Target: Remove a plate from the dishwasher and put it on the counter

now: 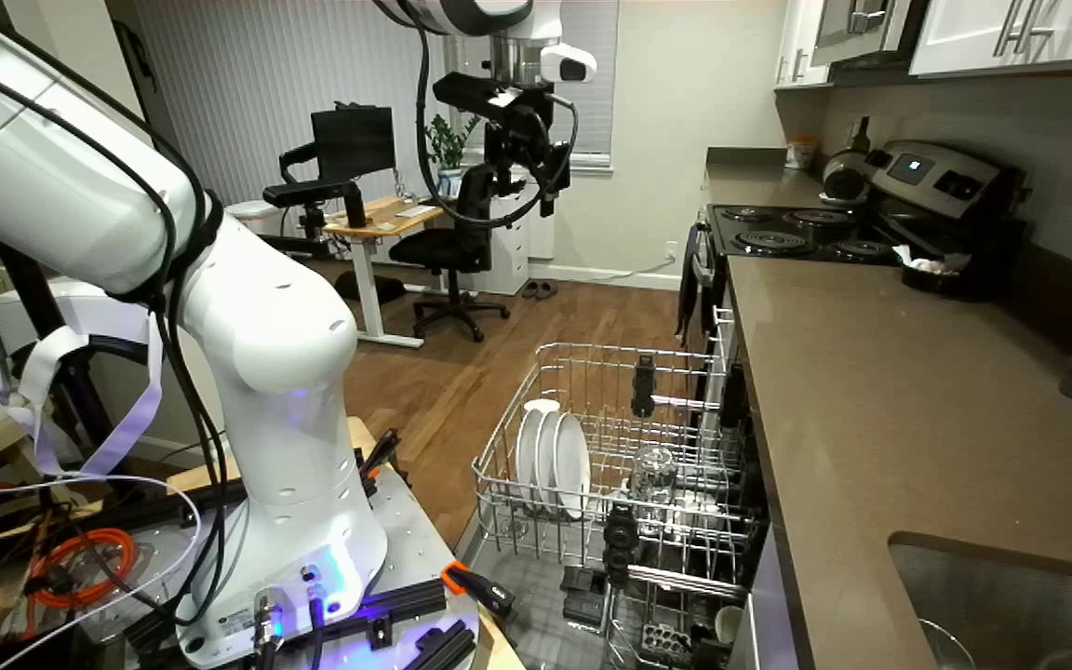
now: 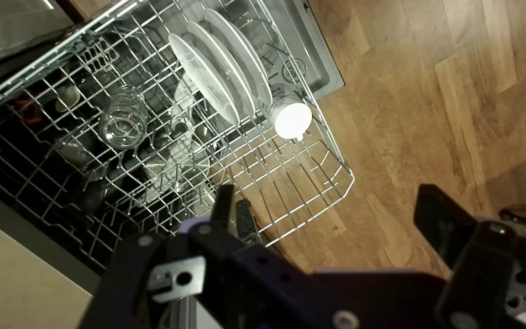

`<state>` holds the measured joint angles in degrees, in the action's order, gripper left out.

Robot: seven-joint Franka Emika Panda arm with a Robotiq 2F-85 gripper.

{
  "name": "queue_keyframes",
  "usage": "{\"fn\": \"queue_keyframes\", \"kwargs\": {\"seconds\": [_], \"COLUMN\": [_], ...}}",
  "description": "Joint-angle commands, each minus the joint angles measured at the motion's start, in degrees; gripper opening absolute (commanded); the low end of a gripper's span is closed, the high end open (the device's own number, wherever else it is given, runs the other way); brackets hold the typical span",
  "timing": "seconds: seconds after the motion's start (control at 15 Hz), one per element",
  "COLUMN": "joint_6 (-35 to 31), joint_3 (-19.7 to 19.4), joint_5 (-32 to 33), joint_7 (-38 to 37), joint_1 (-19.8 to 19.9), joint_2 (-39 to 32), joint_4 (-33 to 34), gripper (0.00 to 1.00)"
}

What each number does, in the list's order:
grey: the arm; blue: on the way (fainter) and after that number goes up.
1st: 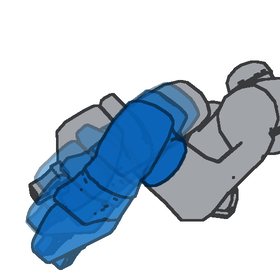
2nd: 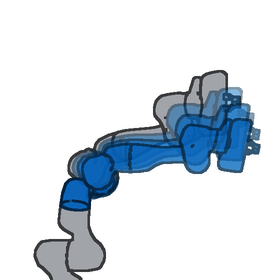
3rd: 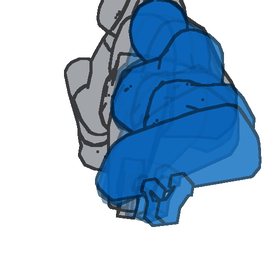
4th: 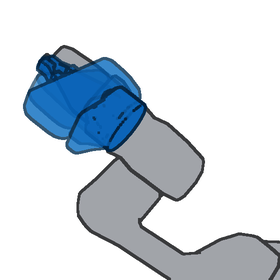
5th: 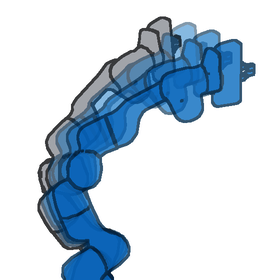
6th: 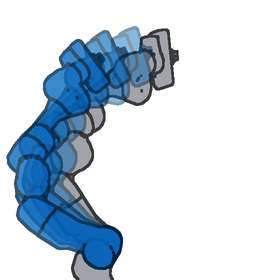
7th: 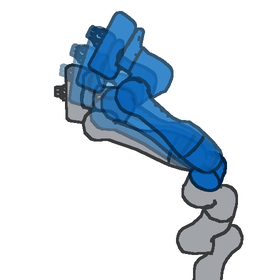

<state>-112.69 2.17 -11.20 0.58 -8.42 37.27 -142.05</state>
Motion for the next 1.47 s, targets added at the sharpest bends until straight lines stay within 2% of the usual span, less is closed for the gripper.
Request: {"fn": "queue_keyframes", "kwargs": {"seconds": [0.0,0.13,0.4,0.67,1.0,1.4], "joint_6": [0.3,0.3,-5.6,-14.0,-21.2,-27.5], "joint_3": [0.5,0.5,1.1,2.5,5.6,5.7], "joint_5": [-0.3,-0.3,0.3,1.0,8.4,16.0], "joint_7": [0.3,0.3,2.4,3.3,2.8,5.9], "joint_1": [0.6,0.6,0.1,-0.4,0.2,0.2], "joint_2": [0.0,0.0,-4.2,-12.4,-25.1,-36.2], "joint_4": [0.2,0.2,-2.0,-3.3,-2.6,-0.3], "gripper": [1.0,1.0,1.0,1.0,1.0,1.0]}}
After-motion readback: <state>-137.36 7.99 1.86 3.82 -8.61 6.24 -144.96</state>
